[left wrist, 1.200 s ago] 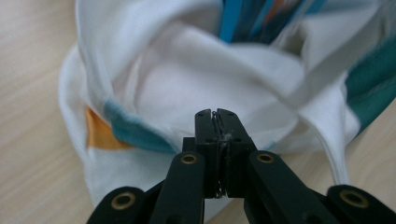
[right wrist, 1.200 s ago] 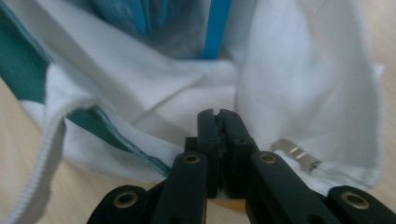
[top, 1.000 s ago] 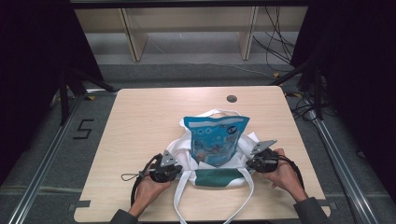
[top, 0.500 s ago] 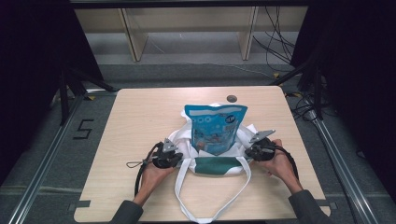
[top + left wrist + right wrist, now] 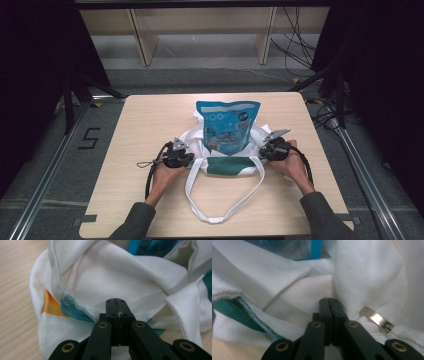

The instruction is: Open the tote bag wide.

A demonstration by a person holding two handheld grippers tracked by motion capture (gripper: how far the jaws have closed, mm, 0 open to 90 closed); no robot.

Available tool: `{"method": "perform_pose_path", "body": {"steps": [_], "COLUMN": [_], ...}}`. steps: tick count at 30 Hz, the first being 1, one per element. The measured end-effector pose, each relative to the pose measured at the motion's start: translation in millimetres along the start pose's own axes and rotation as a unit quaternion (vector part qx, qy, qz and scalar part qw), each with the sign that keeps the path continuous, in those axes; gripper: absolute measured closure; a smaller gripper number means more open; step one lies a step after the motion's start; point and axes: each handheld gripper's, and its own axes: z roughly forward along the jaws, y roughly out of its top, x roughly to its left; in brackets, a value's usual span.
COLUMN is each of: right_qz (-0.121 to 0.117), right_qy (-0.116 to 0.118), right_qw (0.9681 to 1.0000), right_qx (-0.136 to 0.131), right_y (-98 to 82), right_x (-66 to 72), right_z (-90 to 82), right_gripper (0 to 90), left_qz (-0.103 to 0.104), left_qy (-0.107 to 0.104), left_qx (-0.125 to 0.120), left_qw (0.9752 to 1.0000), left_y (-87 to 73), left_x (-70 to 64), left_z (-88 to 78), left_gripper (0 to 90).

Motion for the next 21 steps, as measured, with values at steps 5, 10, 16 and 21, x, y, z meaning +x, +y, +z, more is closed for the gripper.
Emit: {"method": "perform_pose_path", "body": {"steps": [5, 10, 16, 21], "right_qz": [0.002, 0.001, -0.004, 0.016], "right_qy": [-0.001, -0.001, -0.004, 0.002], "right_qw": [1.0, 1.0, 0.9999, 0.9998], "right_qx": [-0.002, -0.004, -0.015, -0.012], "right_y": [0.0, -0.4, -1.6, -0.9], "right_x": [-0.5, -0.7, -1.5, -1.0], "right_z": [0.5, 0.8, 2.7, 0.5], "right_gripper": [90.0, 89.9, 89.7, 85.8], "left_qz": [0.0, -0.001, -0.011, -0.006], "left_qy": [-0.005, -0.006, -0.012, -0.018], "left_qx": [0.004, -0.001, -0.006, -0.013], "left_qw": [1.0, 1.0, 0.9999, 0.9997], "left_y": [-0.1, -0.7, -1.5, -1.8], "left_x": [1.4, 1.3, 1.6, 2.0], "left_z": [-0.6, -0.3, 0.0, -1.6], "left_gripper": [89.0, 88.8, 88.1, 83.0]}}
